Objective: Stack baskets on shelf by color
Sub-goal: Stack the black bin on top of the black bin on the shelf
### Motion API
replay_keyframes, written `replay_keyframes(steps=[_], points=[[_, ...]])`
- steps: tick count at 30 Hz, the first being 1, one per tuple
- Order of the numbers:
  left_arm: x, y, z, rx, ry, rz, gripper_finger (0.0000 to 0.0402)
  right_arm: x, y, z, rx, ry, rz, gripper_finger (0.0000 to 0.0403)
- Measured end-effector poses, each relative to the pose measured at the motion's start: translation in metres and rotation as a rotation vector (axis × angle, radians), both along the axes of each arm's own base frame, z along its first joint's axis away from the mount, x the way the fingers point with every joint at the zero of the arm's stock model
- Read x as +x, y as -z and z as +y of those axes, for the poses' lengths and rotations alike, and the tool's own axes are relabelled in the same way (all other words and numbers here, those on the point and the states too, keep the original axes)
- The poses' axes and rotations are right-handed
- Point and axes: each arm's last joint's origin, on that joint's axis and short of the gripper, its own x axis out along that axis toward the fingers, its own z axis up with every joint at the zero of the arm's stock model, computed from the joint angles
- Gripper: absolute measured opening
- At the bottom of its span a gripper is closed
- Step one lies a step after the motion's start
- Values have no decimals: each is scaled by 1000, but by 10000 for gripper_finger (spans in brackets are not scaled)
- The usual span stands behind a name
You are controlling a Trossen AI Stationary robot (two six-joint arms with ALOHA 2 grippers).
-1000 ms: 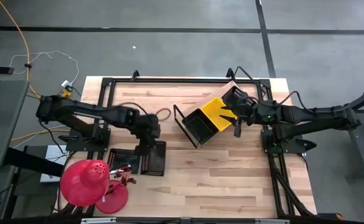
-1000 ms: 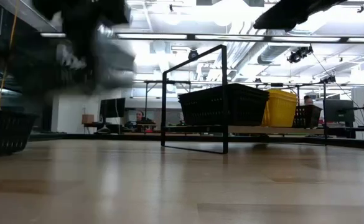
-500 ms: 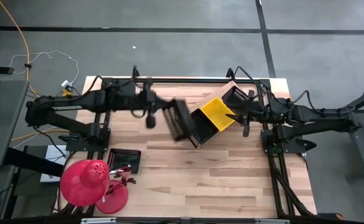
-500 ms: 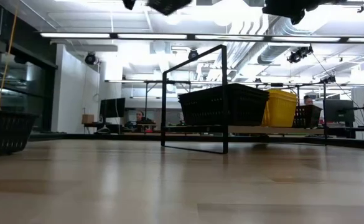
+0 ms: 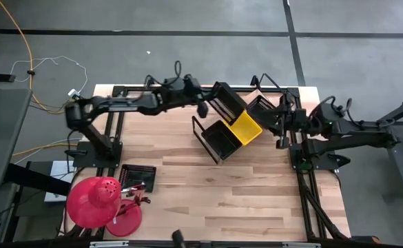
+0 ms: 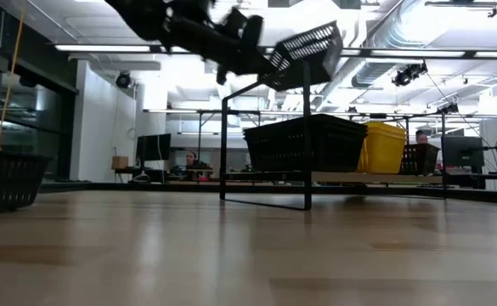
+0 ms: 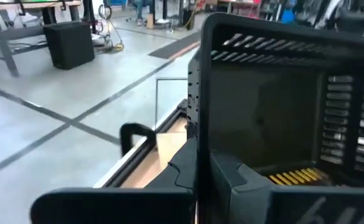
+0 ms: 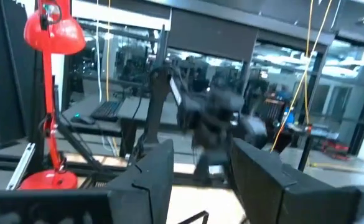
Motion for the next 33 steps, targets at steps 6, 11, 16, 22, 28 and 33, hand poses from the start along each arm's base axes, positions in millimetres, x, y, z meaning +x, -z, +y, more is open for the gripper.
replay_keyframes(steps=[6,11,16,22,28,33], points=[[45,21,16,-42,6,-13,0,-1,-2,0,-18,4,-23,149],[86,25,20,-48,26,-13,0,-1,-1,0,-28,5,-8,149],[116,26,24,-77,13,-26,0,-1,-1,0,-28,5,-7,149],[146,44,21,-75,-26,-30,0,0,0,0,-24,9,6,149],[172,69,18,-68,-46,-25,0,0,2,0,-10,4,22,149],[186,80,16,-64,-50,-28,0,3,5,0,-10,4,47,149]])
